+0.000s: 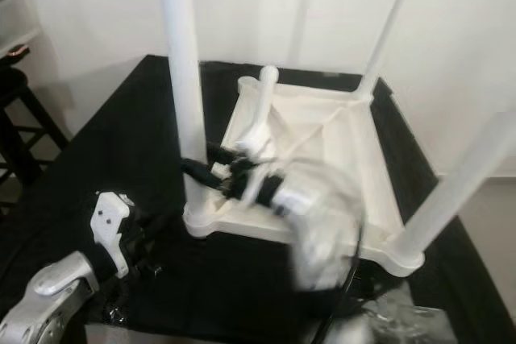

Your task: Building children table

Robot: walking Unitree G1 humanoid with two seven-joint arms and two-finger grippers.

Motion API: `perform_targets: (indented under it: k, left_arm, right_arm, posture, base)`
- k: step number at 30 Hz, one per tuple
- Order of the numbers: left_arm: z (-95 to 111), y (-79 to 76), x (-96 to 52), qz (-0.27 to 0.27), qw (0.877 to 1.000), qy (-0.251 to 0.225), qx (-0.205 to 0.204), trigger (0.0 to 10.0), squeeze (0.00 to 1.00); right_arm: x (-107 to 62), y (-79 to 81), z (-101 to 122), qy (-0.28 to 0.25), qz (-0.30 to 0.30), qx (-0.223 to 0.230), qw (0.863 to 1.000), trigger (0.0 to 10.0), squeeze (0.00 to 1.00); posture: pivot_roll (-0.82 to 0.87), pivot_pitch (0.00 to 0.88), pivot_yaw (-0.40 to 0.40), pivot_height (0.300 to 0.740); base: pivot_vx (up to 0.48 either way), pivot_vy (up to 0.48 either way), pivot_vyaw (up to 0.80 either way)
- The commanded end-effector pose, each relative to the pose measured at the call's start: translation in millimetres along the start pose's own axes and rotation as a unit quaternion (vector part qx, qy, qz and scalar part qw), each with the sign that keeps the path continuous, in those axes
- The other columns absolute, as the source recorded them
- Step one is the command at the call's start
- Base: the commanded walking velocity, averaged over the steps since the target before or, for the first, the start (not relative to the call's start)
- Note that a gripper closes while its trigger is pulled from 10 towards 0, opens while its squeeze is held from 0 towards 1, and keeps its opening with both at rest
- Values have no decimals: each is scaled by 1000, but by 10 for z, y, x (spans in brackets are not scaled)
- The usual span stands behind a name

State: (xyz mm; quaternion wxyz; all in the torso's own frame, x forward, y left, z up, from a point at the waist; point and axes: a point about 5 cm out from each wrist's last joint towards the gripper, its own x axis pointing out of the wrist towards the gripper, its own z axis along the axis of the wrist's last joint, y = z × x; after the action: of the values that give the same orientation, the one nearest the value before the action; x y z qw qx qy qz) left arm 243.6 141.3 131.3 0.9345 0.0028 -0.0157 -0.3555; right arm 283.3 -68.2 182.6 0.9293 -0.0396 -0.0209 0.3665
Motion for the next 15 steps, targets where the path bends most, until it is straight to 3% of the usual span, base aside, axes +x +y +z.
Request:
perform_targets:
  k: [1,8,9,10,11,15]
  left_arm:
    - [-5,19,-16,-5,1000,3,-1,10000,0]
    - [-9,26,-17,-5,1000,5,2,10000,0]
    - [-7,32,-22,-1,1000,4,3,10000,0]
    - [-7,34,-25,1,1000,3,3,10000,0]
    - [-7,36,-24,0,1000,3,3,10000,0]
    - [-10,36,-24,-4,1000,6,4,10000,0]
  right_arm:
    - [-155,-346,-448,138,-121,14,983,0,0]
    - [-151,-383,-481,144,-148,18,978,0,0]
    - [-151,-370,-469,146,-158,16,976,10000,0]
    - [-151,-372,-457,144,-166,18,975,10000,0]
    - [-137,-383,-434,137,-164,23,977,10000,1000]
    - [-53,-398,-334,101,-127,50,986,10000,1000]
  posture:
    - [29,51,-25,740]
    - [27,46,-14,740]
    - [29,44,-15,740]
    - [28,43,-12,740]
    - [32,41,-12,740]
    - [32,38,-8,740]
  base:
    - [0,0,0]
    - [0,0,0]
    - [0,0,0]
    - [0,0,0]
    - [0,0,0]
    - [0,0,0]
